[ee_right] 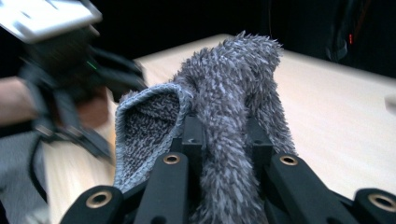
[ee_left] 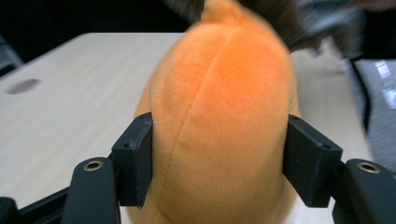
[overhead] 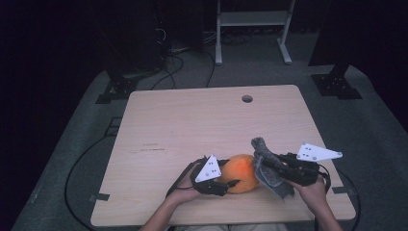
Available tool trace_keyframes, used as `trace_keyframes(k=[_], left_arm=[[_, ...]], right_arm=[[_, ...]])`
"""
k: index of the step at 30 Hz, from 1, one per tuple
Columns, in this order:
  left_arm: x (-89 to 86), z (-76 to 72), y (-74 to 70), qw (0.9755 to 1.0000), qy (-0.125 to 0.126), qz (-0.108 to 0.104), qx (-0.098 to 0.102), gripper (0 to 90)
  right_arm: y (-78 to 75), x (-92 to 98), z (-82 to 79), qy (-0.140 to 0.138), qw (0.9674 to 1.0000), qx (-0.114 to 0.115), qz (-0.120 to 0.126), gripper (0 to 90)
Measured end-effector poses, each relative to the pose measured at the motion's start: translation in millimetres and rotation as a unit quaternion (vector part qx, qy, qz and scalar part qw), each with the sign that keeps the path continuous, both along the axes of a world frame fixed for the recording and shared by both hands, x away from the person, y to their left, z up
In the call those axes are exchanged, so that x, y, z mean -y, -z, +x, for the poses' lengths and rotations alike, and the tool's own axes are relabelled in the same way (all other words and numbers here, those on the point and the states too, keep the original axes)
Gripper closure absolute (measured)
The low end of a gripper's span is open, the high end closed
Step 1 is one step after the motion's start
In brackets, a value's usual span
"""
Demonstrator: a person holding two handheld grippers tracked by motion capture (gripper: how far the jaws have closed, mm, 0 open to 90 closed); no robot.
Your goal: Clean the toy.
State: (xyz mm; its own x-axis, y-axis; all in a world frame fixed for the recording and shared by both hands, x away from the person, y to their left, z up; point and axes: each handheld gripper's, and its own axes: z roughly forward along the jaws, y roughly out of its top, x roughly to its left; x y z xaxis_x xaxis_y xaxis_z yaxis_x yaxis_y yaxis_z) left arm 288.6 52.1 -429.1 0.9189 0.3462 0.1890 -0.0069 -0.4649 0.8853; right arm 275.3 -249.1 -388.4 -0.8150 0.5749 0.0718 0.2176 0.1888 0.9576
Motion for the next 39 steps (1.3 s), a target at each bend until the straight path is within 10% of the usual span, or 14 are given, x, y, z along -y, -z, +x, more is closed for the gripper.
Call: trace_keyframes(k=[4,7,11,20,26,31,39], left_arm=[[-3.4,-1.8,-8.2,0.9997,-0.001,0.023,0.006,34.0],[-3.3,-5.0,-10.0,0.9997,0.006,0.023,-0.008,34.1],[-5.6,-1.1,-3.5,0.9993,0.022,0.009,-0.030,24.9],[-13.9,16.9,11.3,0.9940,0.011,-0.018,-0.108,7.9],[-15.0,9.1,6.4,0.9951,0.055,-0.009,-0.082,19.6],[-10.4,16.7,15.1,0.9924,0.025,0.003,-0.120,7.0],[-10.9,2.7,-0.8,0.9994,0.027,0.011,-0.016,31.2]], right_arm=[[-16.7,-35.3,-10.7,-0.041,0.9982,0.037,-0.022,74.7],[-7.6,-52.3,-5.6,-0.040,0.9967,0.024,-0.067,74.8],[18.5,-44.9,5.1,-0.041,0.9975,-0.021,-0.053,75.0],[26.4,-22.9,12.4,-0.050,0.9968,-0.040,-0.049,74.7],[32.0,-2.7,17.2,-0.031,0.9964,-0.062,-0.048,74.6],[32.1,-0.4,16.7,-0.028,0.9963,-0.062,-0.052,74.6],[11.1,-21.7,6.8,-0.045,0.9973,-0.029,-0.050,74.9]])
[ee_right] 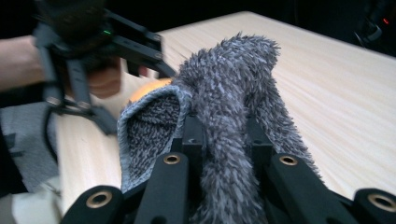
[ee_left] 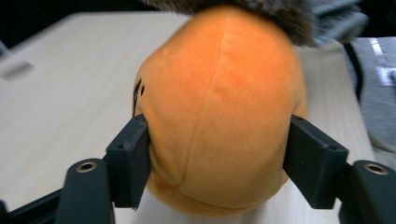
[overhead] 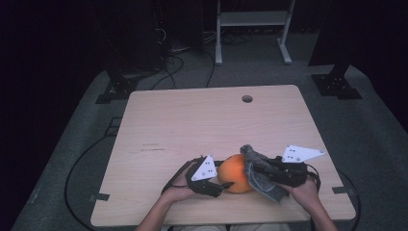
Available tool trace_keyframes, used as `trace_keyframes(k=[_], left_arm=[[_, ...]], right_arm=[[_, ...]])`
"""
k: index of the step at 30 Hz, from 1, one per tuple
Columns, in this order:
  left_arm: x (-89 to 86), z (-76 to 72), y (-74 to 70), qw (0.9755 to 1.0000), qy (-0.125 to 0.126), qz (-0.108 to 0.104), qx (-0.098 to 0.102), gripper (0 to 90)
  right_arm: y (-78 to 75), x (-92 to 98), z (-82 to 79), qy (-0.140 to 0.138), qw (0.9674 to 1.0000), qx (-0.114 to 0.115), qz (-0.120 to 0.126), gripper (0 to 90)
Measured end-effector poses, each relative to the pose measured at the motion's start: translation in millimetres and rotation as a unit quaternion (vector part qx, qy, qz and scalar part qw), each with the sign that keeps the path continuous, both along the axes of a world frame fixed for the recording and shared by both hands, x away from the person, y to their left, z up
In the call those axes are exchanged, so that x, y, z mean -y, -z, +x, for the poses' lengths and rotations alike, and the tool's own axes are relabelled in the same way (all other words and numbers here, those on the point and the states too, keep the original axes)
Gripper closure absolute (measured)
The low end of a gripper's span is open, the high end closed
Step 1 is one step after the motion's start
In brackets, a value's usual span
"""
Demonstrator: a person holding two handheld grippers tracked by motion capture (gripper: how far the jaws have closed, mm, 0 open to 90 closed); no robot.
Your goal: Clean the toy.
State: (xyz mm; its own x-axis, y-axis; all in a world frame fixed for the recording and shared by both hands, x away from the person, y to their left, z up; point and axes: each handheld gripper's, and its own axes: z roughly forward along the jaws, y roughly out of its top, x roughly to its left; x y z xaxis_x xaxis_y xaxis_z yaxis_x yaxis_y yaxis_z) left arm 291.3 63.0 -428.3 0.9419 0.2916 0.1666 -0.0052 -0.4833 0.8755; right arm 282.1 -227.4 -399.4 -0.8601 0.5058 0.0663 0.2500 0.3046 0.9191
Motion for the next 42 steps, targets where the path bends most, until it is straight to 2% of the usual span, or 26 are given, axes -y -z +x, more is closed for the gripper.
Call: trace_keyframes(k=[1,3,5,6,8,12,14,15,16,18,20,21,23,25,27,29,30,32,33,35,38,42], left_arm=[[1.1,-1.7,-2.1,1.0000,0.007,0.006,0.003,31.2],[1.5,-2.7,-0.5,0.9995,0.009,0.030,0.008,31.2],[-1.5,-0.9,3.1,0.9996,0.008,0.027,-0.005,31.6],[-2.8,-0.2,5.0,0.9996,0.008,0.025,-0.009,31.5],[-3.8,0.5,6.5,0.9996,0.008,0.024,-0.012,31.5],[-3.3,1.4,7.7,0.9996,0.014,0.017,-0.020,30.6],[-2.1,1.2,8.2,0.9995,0.016,0.018,-0.021,26.7],[-1.4,2.4,8.9,0.9995,0.009,0.020,-0.022,23.7],[-1.4,5.2,9.4,0.9994,-0.005,0.021,-0.028,17.3],[-2.7,12.1,11.2,0.9978,-0.025,0.020,-0.059,6.7],[-4.6,14.4,14.0,0.9969,-0.020,0.007,-0.076,7.2],[-4.5,12.0,15.1,0.9977,-0.009,-0.001,-0.068,14.1],[-1.7,8.2,11.7,0.9987,-0.005,0.005,-0.050,22.2],[1.5,4.6,7.8,0.9996,-0.003,0.007,-0.029,26.0],[5.2,1.3,6.9,0.9998,0.002,0.016,-0.015,27.9],[8.9,-2.3,6.4,0.9996,0.007,0.027,-0.001,28.3],[9.0,-3.0,6.1,0.9995,0.008,0.031,0.002,28.2],[6.5,-3.3,6.9,0.9993,0.007,0.036,0.000,27.7],[3.9,-2.3,8.5,0.9993,0.009,0.035,-0.004,27.5],[2.0,-0.6,10.6,0.9995,0.008,0.028,-0.012,26.7],[0.6,2.0,11.0,0.9994,0.010,0.030,-0.017,26.0],[-1.9,2.9,13.9,0.9993,0.011,0.027,-0.024,25.5]], right_arm=[[-2.1,-5.8,-1.4,-0.013,0.9999,0.001,0.010,74.8],[-4.5,-19.3,-4.4,-0.022,0.9996,0.015,-0.002,74.8],[-2.2,-22.1,-2.6,-0.026,0.9996,0.010,-0.006,74.9],[1.6,-18.6,0.4,-0.024,0.9997,0.002,0.001,75.0],[8.6,-8.7,5.9,-0.010,0.9999,-0.008,-0.001,75.0],[21.8,18.1,13.2,0.032,0.9988,-0.036,-0.005,74.9],[22.7,19.9,10.9,0.036,0.9987,-0.036,-0.006,74.9],[22.1,17.6,9.8,0.036,0.9988,-0.032,-0.010,74.9],[20.7,12.7,8.5,0.035,0.9989,-0.024,-0.018,75.0],[18.1,6.5,8.8,0.031,0.9991,-0.014,-0.026,75.0],[17.1,5.2,10.4,0.030,0.9991,-0.013,-0.029,75.0],[17.2,5.8,10.9,0.030,0.9990,-0.013,-0.029,74.9],[16.0,8.6,10.7,0.032,0.9988,-0.014,-0.035,75.0],[11.8,8.4,7.7,0.032,0.9990,-0.008,-0.031,75.0],[3.4,1.0,1.6,0.019,0.9996,0.001,-0.021,75.0],[-4.7,-13.9,-4.3,-0.016,0.9998,0.009,0.001,75.0],[-8.6,-25.9,-8.0,-0.032,0.9993,0.019,-0.007,75.0],[-10.4,-39.8,-10.8,-0.041,0.9981,0.031,-0.033,75.0],[-9.2,-41.1,-9.8,-0.044,0.9979,0.032,-0.035,75.0],[-3.8,-35.0,-4.2,-0.038,0.9986,0.024,-0.029,75.1],[8.8,-9.4,7.2,-0.007,1.0000,-0.005,-0.003,75.1],[21.8,15.3,11.0,0.029,0.9993,-0.024,-0.008,75.0]])
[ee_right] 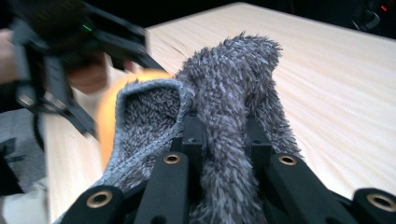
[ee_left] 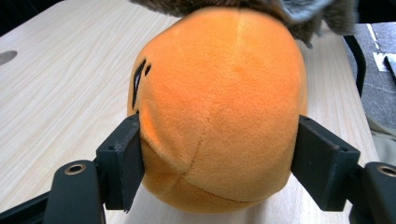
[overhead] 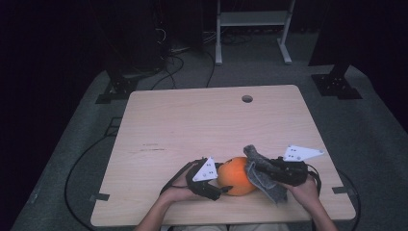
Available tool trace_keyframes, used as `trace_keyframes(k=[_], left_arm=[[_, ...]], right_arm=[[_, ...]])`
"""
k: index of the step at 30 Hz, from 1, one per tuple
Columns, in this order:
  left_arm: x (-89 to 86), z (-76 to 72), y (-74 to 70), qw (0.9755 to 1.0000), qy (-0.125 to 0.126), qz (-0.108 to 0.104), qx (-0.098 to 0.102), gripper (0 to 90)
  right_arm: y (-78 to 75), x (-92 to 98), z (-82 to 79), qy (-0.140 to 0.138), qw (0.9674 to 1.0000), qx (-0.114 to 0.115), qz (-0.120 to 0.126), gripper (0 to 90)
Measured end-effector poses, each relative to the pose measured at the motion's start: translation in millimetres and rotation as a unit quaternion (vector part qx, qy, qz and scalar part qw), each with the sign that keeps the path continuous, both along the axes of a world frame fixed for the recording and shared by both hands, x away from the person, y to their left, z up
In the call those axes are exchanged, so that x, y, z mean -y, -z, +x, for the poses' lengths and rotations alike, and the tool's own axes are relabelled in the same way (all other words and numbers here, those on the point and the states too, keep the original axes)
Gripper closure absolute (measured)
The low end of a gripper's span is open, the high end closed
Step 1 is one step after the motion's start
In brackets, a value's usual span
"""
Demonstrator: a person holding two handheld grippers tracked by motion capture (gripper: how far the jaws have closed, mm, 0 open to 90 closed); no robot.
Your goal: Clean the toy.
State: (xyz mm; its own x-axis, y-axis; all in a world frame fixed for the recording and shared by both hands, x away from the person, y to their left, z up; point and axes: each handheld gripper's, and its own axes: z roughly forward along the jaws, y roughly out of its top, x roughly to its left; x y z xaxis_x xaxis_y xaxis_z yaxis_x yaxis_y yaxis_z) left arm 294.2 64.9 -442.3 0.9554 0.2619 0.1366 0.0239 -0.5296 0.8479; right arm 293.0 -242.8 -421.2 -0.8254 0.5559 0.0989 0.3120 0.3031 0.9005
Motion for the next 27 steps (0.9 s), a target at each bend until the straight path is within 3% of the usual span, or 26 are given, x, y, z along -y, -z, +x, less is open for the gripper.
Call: trace_keyframes(k=[4,8,15,20,23,24,27], left_arm=[[-1.7,1.3,1.1,1.0000,-0.003,0.008,-0.004,24.5],[-9.1,5.0,4.0,0.9998,-0.007,0.013,-0.016,23.8],[-11.2,6.4,4.7,0.9996,-0.009,0.014,-0.022,23.4],[-13.2,7.5,6.4,0.9995,-0.009,0.015,-0.027,23.2],[-14.3,8.5,5.9,0.9994,-0.008,0.009,-0.031,23.2],[-14.0,8.9,5.8,0.9994,-0.009,0.005,-0.033,23.3],[-14.0,10.1,6.4,0.9993,-0.008,0.005,-0.036,23.3]], right_arm=[[-3.1,2.3,-1.1,0.012,0.9998,0.008,-0.012,75.0],[-9.6,-5.9,-6.5,-0.012,0.9994,0.026,-0.017,74.9],[5.6,18.2,3.1,0.030,0.9993,-0.005,-0.022,74.9],[-6.8,6.3,-4.4,-0.004,0.9997,0.015,0.017,74.9],[-1.1,0.1,-2.3,-0.007,0.9999,0.010,0.000,74.8],[2.1,3.3,0.2,-0.003,1.0000,0.002,0.005,74.8],[10.1,13.7,5.8,0.022,0.9996,-0.015,-0.013,74.8]])
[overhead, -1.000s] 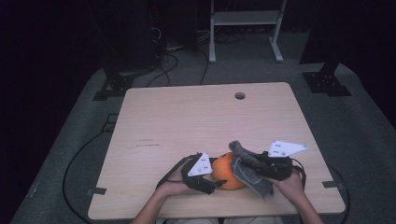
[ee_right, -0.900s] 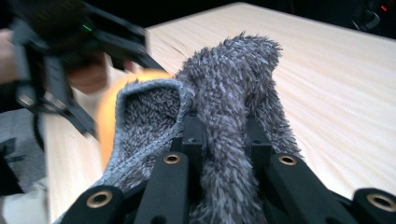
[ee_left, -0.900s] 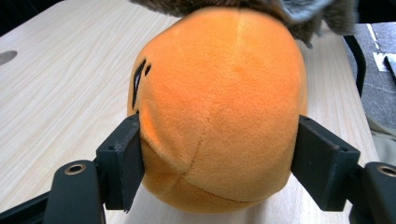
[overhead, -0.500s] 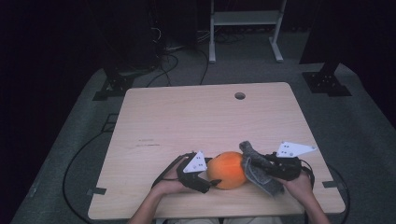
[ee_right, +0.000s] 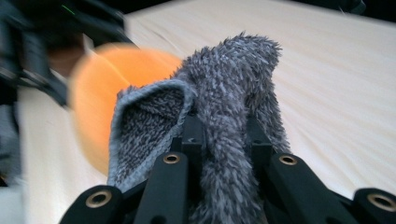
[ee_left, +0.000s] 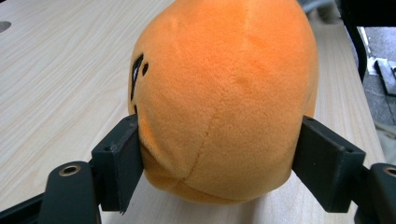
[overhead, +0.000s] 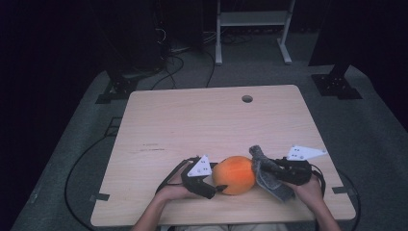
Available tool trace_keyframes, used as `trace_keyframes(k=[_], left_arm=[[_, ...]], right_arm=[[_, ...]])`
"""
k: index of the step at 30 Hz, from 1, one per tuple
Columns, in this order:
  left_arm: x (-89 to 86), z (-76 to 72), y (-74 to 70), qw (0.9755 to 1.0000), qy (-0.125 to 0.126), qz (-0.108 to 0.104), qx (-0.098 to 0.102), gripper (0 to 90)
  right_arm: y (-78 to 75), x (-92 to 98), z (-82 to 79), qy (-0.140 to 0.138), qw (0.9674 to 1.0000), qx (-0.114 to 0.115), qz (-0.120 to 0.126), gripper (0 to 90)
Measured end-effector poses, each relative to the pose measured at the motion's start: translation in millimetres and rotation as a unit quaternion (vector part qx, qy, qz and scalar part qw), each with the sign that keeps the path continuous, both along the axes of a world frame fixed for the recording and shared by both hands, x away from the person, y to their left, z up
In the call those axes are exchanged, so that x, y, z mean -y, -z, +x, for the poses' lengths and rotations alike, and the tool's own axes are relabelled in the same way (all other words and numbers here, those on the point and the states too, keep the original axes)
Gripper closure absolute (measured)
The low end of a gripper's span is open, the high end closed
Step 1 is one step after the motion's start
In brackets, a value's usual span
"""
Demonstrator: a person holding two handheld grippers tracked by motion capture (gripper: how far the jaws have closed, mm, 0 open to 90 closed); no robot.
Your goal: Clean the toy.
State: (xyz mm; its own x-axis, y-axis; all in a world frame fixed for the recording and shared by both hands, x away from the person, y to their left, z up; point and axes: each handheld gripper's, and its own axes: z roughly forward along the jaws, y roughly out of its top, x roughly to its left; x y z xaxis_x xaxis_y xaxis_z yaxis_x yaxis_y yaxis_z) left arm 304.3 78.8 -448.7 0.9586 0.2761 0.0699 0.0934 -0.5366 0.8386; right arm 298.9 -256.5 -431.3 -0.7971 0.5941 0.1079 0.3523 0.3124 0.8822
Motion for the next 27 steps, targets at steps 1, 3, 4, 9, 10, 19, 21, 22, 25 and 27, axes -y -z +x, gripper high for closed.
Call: trace_keyframes(k=[1,3,4,9,10,19,21,22,25,27], left_arm=[[-0.5,0.0,0.3,1.0000,-0.001,0.002,0.000,23.3],[-1.5,-0.4,1.4,1.0000,-0.001,0.003,0.001,23.3],[-1.7,-0.2,1.9,1.0000,0.000,0.004,0.001,23.3],[-2.9,0.6,2.4,1.0000,-0.002,0.002,-0.004,23.3],[-3.2,1.0,2.5,1.0000,-0.001,0.000,-0.005,23.3],[-2.8,1.7,3.3,1.0000,-0.004,-0.003,-0.007,22.7],[0.6,0.1,2.3,1.0000,-0.005,-0.006,-0.001,22.7],[2.7,-1.3,1.7,1.0000,-0.003,-0.007,0.003,22.6],[9.6,-6.5,-1.6,0.9997,-0.001,-0.001,0.024,22.7],[13.4,-10.1,-3.8,0.9995,0.001,0.000,0.031,23.0]], right_arm=[[1.2,3.9,0.4,0.009,0.9999,-0.006,0.002,74.8],[-3.9,4.7,-2.2,0.008,0.9999,0.004,0.013,74.8],[-8.2,2.5,-4.5,0.002,0.9996,0.011,0.025,74.8],[-13.5,-16.8,-9.5,-0.034,0.9988,0.032,0.015,74.8],[-9.7,-16.8,-8.1,-0.032,0.9990,0.028,0.013,74.8],[-7.7,3.7,-2.6,0.011,0.9997,0.012,0.016,74.8],[-21.5,-5.9,-9.3,-0.006,0.9993,0.031,0.022,74.8],[-27.6,-13.5,-13.0,-0.018,0.9989,0.038,0.020,74.8],[-40.1,-41.2,-22.2,-0.052,0.9969,0.059,-0.002,74.8],[-44.6,-57.6,-27.0,-0.070,0.9951,0.069,-0.014,74.8]])
